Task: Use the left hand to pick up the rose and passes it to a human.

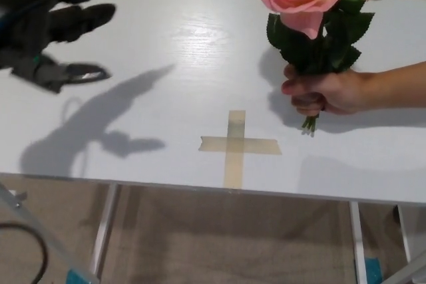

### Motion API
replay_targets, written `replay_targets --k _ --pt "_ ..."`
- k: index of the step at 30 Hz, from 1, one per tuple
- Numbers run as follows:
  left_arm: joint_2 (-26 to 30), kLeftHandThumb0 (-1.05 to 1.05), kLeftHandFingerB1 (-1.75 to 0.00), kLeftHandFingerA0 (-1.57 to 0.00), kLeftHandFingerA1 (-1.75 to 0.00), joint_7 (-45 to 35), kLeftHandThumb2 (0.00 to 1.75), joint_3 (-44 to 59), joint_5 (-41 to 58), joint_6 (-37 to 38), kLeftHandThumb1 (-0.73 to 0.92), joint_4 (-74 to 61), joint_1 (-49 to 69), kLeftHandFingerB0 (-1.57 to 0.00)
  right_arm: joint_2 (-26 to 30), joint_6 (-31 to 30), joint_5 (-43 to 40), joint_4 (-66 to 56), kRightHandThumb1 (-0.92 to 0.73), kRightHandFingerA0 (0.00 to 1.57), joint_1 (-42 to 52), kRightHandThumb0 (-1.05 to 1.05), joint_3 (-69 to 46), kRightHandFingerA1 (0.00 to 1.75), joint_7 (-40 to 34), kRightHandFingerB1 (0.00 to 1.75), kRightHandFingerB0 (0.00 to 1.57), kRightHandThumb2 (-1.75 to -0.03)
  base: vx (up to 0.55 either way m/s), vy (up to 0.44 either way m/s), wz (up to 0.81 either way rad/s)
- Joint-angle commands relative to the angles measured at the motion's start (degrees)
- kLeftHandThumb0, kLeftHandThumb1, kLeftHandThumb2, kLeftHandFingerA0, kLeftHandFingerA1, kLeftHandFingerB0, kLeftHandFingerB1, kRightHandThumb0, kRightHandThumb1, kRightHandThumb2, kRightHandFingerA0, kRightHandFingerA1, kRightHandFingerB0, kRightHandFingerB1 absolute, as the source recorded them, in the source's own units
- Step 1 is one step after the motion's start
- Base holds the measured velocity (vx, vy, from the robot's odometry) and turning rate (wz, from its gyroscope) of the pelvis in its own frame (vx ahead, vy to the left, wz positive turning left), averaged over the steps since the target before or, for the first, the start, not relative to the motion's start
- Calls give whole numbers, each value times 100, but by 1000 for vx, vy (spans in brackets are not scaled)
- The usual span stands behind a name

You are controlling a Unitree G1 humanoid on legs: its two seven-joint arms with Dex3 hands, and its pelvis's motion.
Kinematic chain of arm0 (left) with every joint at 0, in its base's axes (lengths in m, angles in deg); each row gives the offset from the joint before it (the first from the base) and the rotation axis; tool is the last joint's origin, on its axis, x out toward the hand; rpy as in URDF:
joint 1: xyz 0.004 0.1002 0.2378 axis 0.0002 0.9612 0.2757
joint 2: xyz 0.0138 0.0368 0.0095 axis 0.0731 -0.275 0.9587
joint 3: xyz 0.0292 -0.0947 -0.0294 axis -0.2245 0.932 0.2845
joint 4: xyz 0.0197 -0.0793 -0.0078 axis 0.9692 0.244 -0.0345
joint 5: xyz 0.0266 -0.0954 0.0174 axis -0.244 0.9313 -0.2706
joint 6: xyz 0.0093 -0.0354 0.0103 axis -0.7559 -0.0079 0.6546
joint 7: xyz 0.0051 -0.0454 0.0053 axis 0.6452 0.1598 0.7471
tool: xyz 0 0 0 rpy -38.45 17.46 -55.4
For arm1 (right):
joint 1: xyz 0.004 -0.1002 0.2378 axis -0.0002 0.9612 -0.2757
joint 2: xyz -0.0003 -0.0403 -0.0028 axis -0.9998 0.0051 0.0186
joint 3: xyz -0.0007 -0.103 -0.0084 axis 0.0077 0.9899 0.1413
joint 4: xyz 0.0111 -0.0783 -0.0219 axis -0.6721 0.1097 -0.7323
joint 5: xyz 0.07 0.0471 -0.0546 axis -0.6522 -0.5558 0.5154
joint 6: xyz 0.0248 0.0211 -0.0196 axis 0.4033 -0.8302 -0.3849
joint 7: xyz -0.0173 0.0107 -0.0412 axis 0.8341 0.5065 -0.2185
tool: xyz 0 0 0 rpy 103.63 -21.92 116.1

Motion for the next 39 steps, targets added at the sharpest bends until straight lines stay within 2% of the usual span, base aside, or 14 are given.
replay_targets --k 1,4,5,8,9,10,17,22,25,26,27,32,37,39 --pt "249 -51 -23 -6 -20 -692 73 1004 964 262 37 -1417 1360 -6 -21 13 57 61 -65 76 217 -39 46 49 6 44 63 -60 0 0 0" --pt "212 -47 -35 -6 -34 -864 71 1465 1441 -69 35 -1975 1908 -6 -21 5 65 53 -65 76 221 -39 62 49 1 44 63 -60 0 0 0" --pt "201 -27 -46 0 -48 -906 78 1650 1617 -185 17 -2262 2155 0 -20 -4 71 56 -65 76 213 -39 69 49 -8 44 63 -60 0 0 0" --pt "203 -22 -49 -10 -51 -1080 80 2125 2162 -609 20 -2900 2868 -10 -1 -7 73 58 -65 77 212 -39 78 49 -1 44 63 -60 0 0 0" --pt "175 -39 -31 -30 -33 -1139 52 2199 2266 -663 40 -2990 3084 -33 15 -13 76 61 -65 77 203 -39 81 49 4 44 63 -60 0 0 0" --pt "133 -45 -41 -29 -41 -1229 64 2261 2326 -648 33 -3074 3346 -34 25 -17 75 65 -65 77 211 -39 82 50 18 44 63 -60 0 0 0" --pt "-481 -43 -38 -63 -46 -1511 55 1763 1974 -83 50 -2187 4694 -51 71 -79 111 95 -65 77 243 -39 147 50 59 44 64 -60 0 0 0" --pt "-1530 -54 -48 -92 -58 494 59 875 162 706 62 -595 5168 -75 -6 -85 75 115 -65 79 443 -39 161 50 16 45 66 -59 0 0 0" --pt "-1795 -61 -54 -84 -63 1705 69 518 -662 787 52 550 4898 -75 -57 -71 66 119 -65 79 519 -39 174 50 20 44 64 -59 0 0 0" --pt "-1821 -54 -47 -76 -56 2104 58 368 -936 788 58 961 4752 -74 -77 -79 72 119 -65 79 498 -39 185 50 19 45 64 -60 0 0 0" --pt "-1841 -50 -40 -61 -48 2506 56 71 -1259 890 52 1786 4439 -60 -63 -85 68 112 -65 79 471 -39 184 51 28 45 65 -60 0 0 0" --pt "-1689 -46 -37 -41 -35 2664 55 -497 -1482 931 49 3444 3708 -49 -32 -78 78 103 -65 79 450 -39 201 52 31 46 66 -60 0 0 0" --pt "-1786 -44 -37 -42 -35 3104 55 -575 -1404 944 48 4433 3167 -51 -42 -94 102 102 -65 79 397 -39 238 51 47 45 66 -60 0 0 0" --pt "-1939 -45 -40 -53 -38 4235 56 -668 -1672 1584 50 5282 3253 -57 -103 -104 91 115 -65 78 462 -38 240 50 54 45 65 -59 0 0 0"
